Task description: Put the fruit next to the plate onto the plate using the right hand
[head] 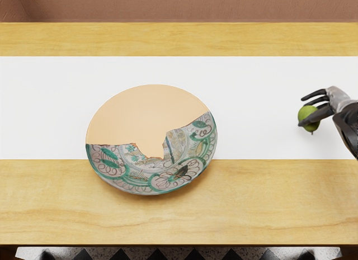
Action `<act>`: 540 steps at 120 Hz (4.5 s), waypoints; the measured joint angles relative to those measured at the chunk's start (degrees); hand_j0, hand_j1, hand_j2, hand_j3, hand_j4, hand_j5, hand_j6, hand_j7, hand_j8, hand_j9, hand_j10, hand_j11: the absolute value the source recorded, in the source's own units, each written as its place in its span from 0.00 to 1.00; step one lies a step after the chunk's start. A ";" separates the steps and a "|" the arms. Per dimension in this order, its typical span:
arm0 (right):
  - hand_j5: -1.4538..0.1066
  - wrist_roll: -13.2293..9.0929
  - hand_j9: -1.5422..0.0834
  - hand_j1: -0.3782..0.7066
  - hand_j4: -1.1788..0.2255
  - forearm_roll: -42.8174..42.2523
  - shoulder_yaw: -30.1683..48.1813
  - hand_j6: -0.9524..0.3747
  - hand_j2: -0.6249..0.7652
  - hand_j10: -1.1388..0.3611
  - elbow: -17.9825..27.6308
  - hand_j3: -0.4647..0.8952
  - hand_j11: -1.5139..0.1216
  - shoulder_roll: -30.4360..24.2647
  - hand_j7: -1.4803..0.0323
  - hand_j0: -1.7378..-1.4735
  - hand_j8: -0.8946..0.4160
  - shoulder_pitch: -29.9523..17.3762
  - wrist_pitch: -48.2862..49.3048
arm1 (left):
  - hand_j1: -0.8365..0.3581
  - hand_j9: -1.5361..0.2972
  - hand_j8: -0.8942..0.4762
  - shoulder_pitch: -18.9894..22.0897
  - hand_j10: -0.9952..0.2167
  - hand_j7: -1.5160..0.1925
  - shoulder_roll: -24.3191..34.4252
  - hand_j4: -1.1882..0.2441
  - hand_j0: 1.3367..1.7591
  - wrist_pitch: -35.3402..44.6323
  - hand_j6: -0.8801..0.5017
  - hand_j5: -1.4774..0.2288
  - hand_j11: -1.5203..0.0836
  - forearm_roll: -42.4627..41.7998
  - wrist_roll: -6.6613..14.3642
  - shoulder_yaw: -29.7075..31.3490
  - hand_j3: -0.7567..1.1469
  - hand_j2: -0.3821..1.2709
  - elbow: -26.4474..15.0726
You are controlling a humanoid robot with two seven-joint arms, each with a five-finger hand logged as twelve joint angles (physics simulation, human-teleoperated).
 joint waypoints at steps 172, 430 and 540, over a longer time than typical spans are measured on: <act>0.42 0.00 0.45 0.56 0.40 0.00 2.88 0.30 0.67 0.37 2.26 0.34 0.43 11.83 0.45 0.30 0.34 6.46 0.02 | 0.99 0.84 0.65 0.00 0.82 0.89 0.00 0.83 0.76 0.00 0.64 0.87 0.95 0.01 0.00 0.00 0.40 0.23 0.00; 0.60 0.03 0.64 0.41 0.56 -1.19 3.02 0.43 0.51 0.50 2.94 0.34 0.61 28.62 0.64 0.30 0.43 7.52 0.06 | 0.99 0.84 0.65 0.00 0.82 0.89 0.00 0.83 0.76 0.00 0.64 0.87 0.95 0.00 0.00 0.00 0.40 0.23 0.00; 0.93 0.04 0.95 0.03 0.84 32.85 23.75 0.71 0.45 0.76 2.64 0.34 0.92 -4.28 0.97 0.30 0.68 -0.73 64.01 | 0.99 0.84 0.65 0.00 0.82 0.89 0.00 0.83 0.76 0.00 0.64 0.87 0.95 0.01 -0.02 0.02 0.40 0.23 0.00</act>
